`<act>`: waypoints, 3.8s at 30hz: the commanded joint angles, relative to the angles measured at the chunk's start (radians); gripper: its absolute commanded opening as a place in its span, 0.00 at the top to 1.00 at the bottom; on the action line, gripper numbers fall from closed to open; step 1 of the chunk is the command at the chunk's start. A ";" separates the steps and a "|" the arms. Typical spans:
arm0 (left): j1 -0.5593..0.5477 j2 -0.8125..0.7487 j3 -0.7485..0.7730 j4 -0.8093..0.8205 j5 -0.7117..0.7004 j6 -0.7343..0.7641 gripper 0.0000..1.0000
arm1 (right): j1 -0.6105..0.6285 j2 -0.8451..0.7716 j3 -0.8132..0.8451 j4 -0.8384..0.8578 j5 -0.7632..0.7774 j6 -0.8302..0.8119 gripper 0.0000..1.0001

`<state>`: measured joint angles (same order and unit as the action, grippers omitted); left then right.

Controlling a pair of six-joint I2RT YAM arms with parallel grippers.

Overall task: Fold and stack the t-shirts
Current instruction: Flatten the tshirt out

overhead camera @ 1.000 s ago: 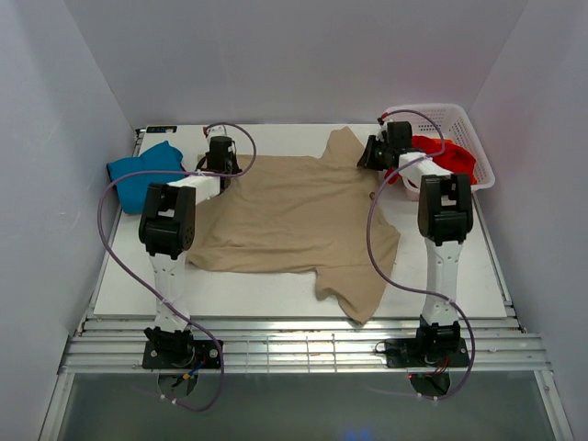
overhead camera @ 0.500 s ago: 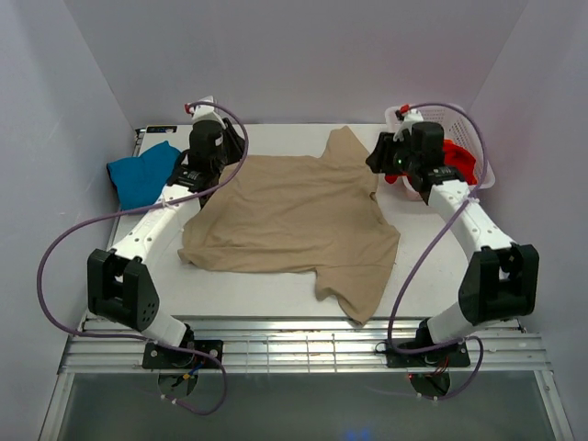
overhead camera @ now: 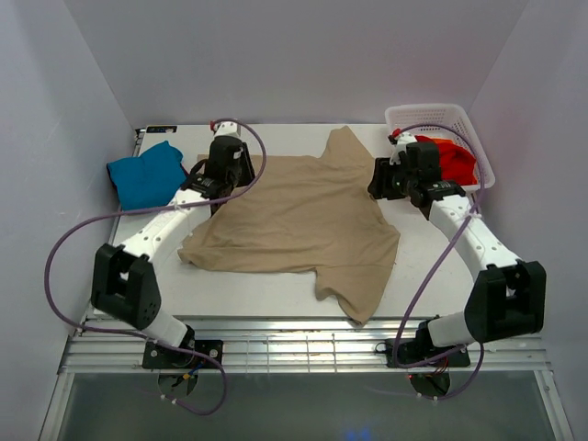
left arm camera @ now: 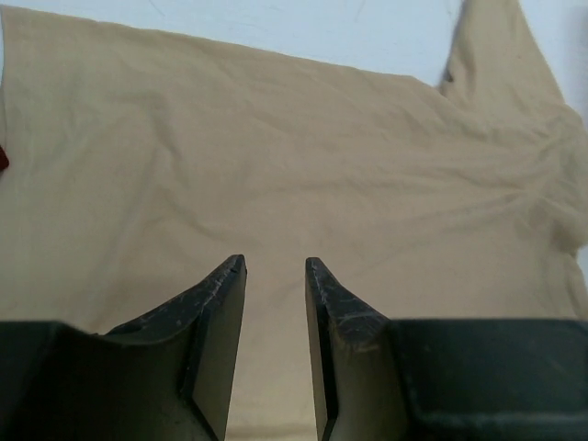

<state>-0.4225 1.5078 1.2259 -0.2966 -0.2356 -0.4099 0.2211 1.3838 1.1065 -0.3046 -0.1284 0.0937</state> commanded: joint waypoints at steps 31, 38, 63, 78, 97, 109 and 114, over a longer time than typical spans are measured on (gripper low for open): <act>0.355 0.719 0.592 0.188 -0.053 0.243 0.52 | -0.046 1.090 1.142 0.042 0.085 -0.051 0.24; 0.392 0.756 0.590 0.217 0.007 0.243 0.51 | -0.063 1.169 1.170 0.088 0.099 -0.054 0.22; 0.455 0.896 0.704 0.172 0.177 0.171 0.51 | -0.075 1.249 1.173 0.053 -0.005 0.024 0.88; 0.462 0.944 0.754 0.182 0.194 0.178 0.50 | -0.075 1.227 1.159 0.052 -0.022 0.028 0.91; 0.462 0.950 0.745 0.154 0.193 0.149 0.89 | -0.075 1.206 1.141 0.051 -0.036 0.040 0.92; 0.462 0.859 0.816 0.201 0.274 0.102 0.99 | -0.094 1.046 1.149 0.179 -0.066 0.067 0.92; 0.465 0.764 0.701 0.260 0.295 0.088 0.99 | -0.097 0.937 1.066 0.193 -0.097 0.069 0.92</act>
<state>0.0422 2.4233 1.9755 -0.0963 0.0238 -0.3046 0.1326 2.4630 2.1921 -0.1909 -0.1898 0.1513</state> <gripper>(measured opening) 0.026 0.081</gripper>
